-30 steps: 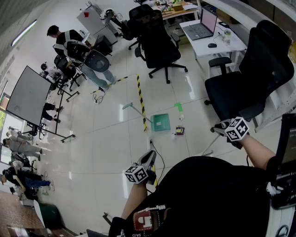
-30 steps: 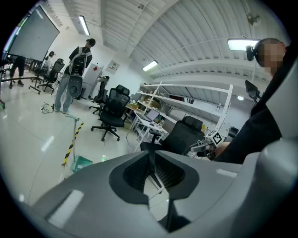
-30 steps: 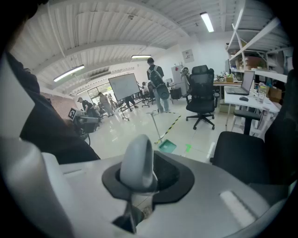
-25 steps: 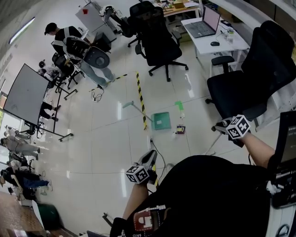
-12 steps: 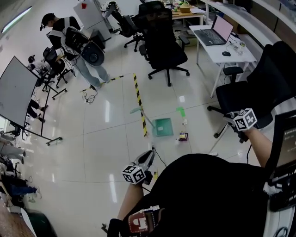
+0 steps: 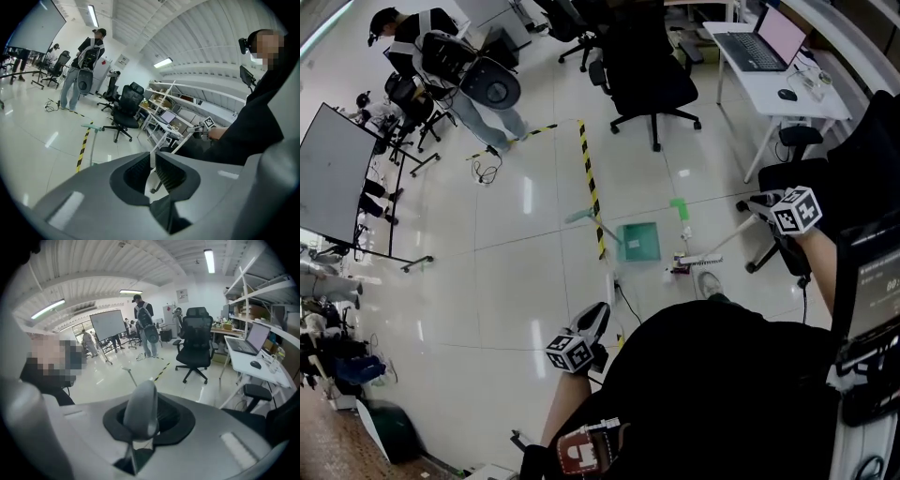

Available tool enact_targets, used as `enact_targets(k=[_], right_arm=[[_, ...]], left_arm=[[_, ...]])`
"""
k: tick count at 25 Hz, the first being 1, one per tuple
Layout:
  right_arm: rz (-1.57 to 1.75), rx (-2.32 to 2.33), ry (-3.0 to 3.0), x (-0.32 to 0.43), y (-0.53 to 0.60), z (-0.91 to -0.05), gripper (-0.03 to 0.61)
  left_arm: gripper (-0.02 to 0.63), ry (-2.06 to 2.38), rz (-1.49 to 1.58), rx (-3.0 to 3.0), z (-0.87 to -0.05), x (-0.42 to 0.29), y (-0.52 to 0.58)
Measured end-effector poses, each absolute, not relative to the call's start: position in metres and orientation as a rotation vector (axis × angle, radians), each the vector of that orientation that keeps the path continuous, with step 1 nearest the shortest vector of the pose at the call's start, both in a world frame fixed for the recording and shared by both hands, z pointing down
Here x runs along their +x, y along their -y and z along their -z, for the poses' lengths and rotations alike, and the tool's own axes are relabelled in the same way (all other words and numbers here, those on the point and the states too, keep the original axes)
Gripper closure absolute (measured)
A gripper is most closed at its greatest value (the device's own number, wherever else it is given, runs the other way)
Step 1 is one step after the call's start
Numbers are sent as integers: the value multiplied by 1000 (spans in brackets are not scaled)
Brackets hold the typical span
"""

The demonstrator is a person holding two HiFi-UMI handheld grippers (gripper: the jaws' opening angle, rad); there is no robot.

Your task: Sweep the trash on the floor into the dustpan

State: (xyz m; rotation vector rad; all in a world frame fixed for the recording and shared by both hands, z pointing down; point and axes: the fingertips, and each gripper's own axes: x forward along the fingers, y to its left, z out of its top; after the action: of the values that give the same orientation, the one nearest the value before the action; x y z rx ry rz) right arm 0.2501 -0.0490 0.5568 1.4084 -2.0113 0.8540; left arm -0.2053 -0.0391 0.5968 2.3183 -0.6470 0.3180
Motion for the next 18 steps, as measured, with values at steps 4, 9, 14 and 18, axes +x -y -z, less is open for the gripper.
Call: enact_targets(k=[4,9,14,18], right_arm=[[-779,1229,2101,270,108,-568,540],[-641,914,2149,284,163,-574,538],[-523,654,2107,268,196,-594,540],[-399,442,2048,228,208,-625,542]], left_arm=[[575,826,-277,2203,-596,-182,62],[575,946,-179,2126,-580,-144,86],[576,977,-148,2090,-581,-141,94],[577,990,-182,2064,-590,-158,92]])
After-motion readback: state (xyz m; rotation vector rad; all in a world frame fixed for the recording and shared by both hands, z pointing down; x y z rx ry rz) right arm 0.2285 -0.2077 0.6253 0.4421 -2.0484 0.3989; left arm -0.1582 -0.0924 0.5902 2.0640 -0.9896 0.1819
